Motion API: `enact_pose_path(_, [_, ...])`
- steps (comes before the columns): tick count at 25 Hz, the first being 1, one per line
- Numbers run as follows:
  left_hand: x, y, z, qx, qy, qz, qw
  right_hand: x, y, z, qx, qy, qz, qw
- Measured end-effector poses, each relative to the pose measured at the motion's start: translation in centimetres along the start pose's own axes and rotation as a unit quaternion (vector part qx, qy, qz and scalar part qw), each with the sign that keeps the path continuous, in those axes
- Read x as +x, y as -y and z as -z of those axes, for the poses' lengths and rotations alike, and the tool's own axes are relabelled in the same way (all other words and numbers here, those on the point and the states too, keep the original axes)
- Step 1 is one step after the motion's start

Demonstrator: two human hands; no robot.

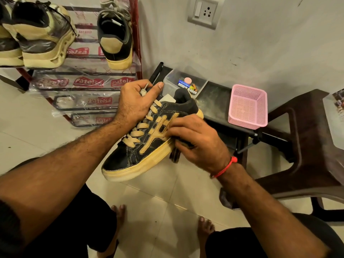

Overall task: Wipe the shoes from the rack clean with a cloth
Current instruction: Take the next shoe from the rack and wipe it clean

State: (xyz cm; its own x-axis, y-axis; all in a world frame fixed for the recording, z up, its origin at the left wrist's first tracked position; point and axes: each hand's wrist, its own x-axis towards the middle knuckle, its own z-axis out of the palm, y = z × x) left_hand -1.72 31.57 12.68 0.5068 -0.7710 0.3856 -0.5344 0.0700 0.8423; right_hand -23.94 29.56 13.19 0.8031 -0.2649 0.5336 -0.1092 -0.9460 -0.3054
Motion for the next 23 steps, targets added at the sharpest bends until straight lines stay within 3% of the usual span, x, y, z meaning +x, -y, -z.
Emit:
enact_pose_path(4, [-0.2,-0.3,-0.5,-0.015,-0.001,-0.004,1.0,-0.6,-4.3,2.0,-0.043,-0.079,-0.138,0.986])
enact_pose_path(6, [-0.2,-0.1,-0.6,-0.007,-0.007,-0.003,1.0,-0.7,-3.4,1.5,-0.02,-0.065,-0.113,0.991])
enact_pose_path(9, [-0.3,0.2,-0.6,0.01,-0.009,-0.006,1.0,-0.4,0.2,-0.2,0.031,-0.009,0.009,0.999])
enact_pose_path(11, [-0.3,0.1,-0.5,0.004,0.0,-0.006,1.0,-0.2,-0.5,-0.3,0.02,-0.001,0.015,1.0])
enact_pose_path(16, [-0.2,-0.2,-0.6,0.009,-0.007,0.018,1.0,-1.6,-5.6,1.2,-0.016,-0.087,-0.201,0.976])
enact_pose_path(19, [0.0,0.0,-0.5,0.036,-0.026,0.029,0.999,-1.0,-2.0,0.2,0.073,-0.058,-0.149,0.984])
enact_pose_path(23, [-0.1,0.4,-0.5,0.062,-0.031,0.044,0.997,0.2,3.4,-1.3,0.162,0.03,0.017,0.986])
